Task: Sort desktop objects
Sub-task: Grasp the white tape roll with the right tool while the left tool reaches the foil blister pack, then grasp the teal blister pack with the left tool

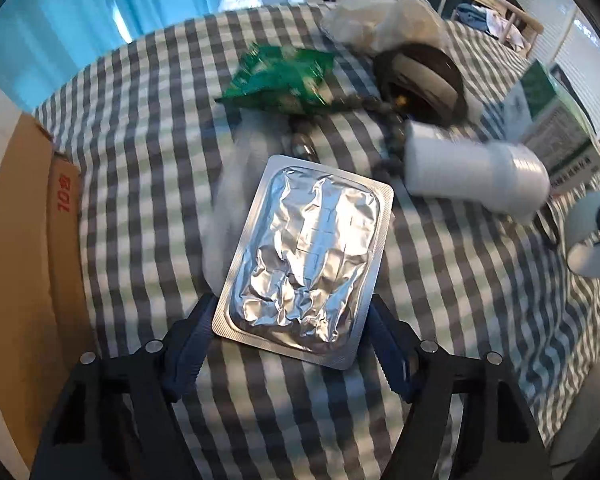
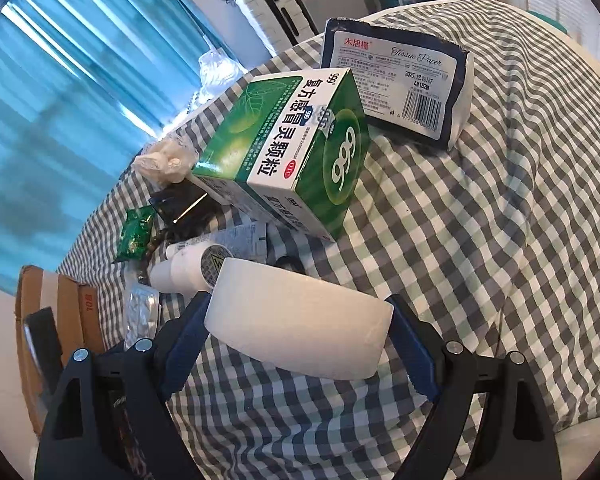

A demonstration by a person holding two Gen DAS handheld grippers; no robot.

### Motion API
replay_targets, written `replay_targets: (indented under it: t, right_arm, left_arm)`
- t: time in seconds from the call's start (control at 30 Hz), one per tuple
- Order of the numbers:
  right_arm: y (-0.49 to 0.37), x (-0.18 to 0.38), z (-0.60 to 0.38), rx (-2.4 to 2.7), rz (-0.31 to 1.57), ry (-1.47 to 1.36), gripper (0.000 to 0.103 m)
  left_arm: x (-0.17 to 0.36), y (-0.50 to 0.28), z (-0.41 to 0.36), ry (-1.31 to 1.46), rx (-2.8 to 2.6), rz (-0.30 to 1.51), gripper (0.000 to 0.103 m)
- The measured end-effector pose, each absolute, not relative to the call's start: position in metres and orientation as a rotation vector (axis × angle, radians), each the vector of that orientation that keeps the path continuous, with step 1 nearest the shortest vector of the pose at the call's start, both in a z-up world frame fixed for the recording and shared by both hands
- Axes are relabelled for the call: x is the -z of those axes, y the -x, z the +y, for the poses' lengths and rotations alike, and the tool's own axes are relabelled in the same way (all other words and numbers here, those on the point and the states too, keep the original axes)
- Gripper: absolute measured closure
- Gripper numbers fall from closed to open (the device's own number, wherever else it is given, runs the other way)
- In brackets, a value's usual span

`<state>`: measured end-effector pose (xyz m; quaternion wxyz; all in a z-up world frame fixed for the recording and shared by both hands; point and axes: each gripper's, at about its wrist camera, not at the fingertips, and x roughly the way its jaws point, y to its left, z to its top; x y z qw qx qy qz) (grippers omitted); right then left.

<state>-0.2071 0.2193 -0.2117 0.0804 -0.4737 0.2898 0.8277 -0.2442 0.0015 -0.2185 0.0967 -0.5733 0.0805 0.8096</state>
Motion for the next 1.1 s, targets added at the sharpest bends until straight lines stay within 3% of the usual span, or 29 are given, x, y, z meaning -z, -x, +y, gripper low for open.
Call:
replay_targets:
  t: [0.43,0.77,0.8,0.83,0.87,1.1]
  right_arm:
    - [0.178,0.180,0.203,-2.543,0.791,1.412,0.017]
    - [0.131,0.142,0.168,-2.645,0.635,1.379,0.017]
    - [0.127,0.138,0.164,-2.657,0.619,1.373,0.017]
    - [0.123,0.134,0.160,-2.668,0.605,1.368,0.017]
    - [0.118,0.129,0.156,-2.682,0.592,1.360,0.017]
    - [0.095,0.104,0.128,-2.762,0.506,1.315,0.017]
  left_arm:
    - [0.170,0.149,-0.032,1.671,-2.402,0.120,0.028]
    - [0.143,0.157,-0.008,1.660,-2.460,0.017,0.028]
    - [0.137,0.155,-0.009,1.644,-2.469,0.013,0.030]
    - [0.131,0.155,-0.009,1.625,-2.481,0.013,0.048]
    - [0.124,0.152,-0.010,1.614,-2.486,0.010,0.053]
    - [0.110,0.141,-0.030,1.581,-2.479,-0.059,0.051]
